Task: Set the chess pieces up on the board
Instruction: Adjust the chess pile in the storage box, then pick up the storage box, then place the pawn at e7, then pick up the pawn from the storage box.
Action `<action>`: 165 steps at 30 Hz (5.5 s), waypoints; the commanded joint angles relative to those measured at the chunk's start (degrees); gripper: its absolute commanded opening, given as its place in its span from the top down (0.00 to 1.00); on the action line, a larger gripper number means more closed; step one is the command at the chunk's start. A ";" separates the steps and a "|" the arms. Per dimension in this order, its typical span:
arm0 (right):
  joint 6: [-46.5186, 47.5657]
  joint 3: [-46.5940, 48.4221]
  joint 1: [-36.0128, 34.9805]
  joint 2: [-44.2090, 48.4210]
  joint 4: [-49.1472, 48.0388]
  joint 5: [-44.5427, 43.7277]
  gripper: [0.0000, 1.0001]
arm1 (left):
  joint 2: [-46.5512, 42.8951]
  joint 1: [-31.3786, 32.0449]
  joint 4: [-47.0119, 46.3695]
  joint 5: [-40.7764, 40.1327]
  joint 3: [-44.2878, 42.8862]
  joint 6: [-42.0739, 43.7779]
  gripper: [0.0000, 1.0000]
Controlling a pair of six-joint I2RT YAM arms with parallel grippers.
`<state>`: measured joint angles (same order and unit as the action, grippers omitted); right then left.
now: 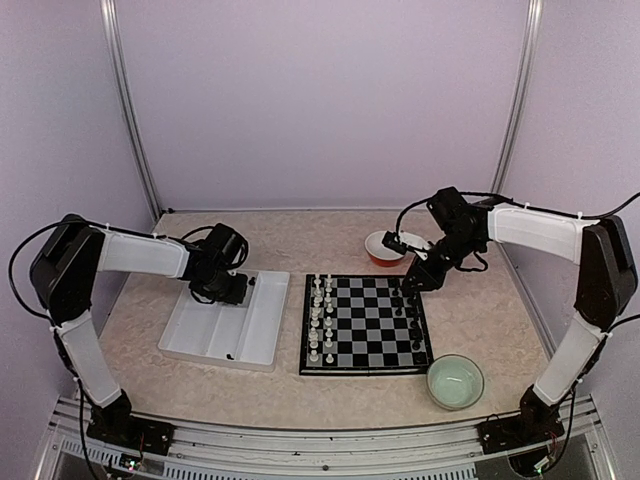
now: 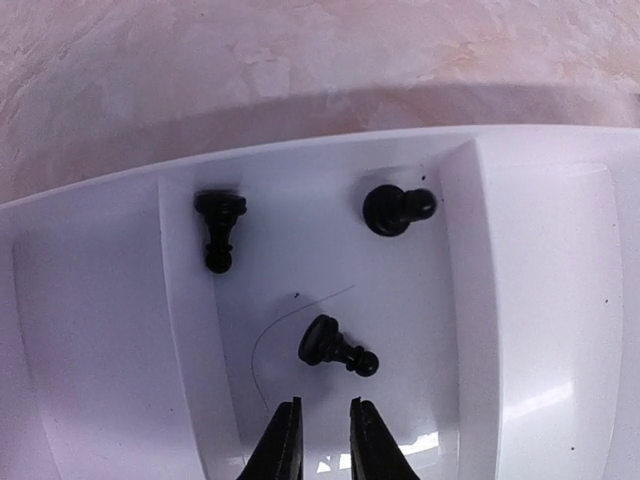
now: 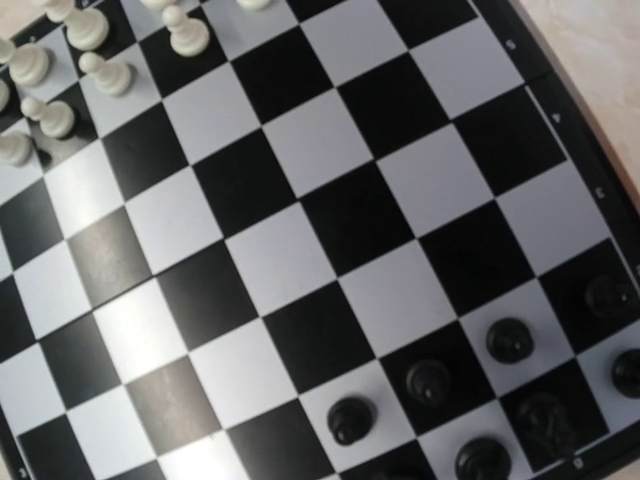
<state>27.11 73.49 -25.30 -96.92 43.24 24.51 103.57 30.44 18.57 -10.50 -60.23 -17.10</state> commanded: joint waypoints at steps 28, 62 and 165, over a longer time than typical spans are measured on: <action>0.46 0.27 0.43 0.97 0.34 1.44 0.77 | 8.94 -1.91 -0.72 2.55 -13.22 -2.85 0.71; -0.34 -3.03 7.16 7.09 -2.76 -2.58 0.76 | 6.95 25.38 12.03 1.94 -38.00 9.29 0.96; -0.66 -18.81 19.85 12.82 -16.59 6.97 0.71 | -4.60 5.90 27.08 1.13 -17.98 31.61 0.61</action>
<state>25.91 55.42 -5.76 -85.52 26.52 30.02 98.37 40.12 47.81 -11.75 -76.49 6.90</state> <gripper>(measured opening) 0.289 0.393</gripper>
